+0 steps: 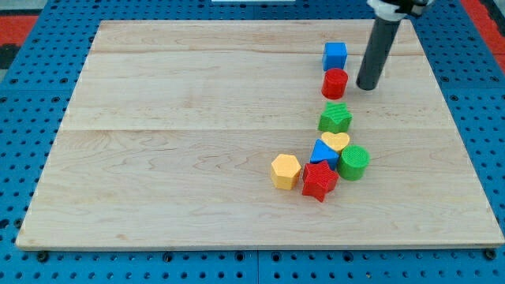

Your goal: Adjust the blue cube and red circle in a diagonal line

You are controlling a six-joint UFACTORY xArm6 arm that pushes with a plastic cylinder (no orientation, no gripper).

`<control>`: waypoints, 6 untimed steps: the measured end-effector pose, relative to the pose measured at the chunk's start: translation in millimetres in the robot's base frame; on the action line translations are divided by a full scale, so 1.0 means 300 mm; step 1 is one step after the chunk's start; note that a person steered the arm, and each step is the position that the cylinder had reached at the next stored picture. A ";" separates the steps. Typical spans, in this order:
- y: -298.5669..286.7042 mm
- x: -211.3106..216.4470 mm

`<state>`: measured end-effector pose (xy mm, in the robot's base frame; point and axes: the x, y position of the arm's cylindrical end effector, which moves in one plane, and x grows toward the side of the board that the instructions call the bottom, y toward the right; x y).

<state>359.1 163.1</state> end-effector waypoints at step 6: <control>0.026 0.553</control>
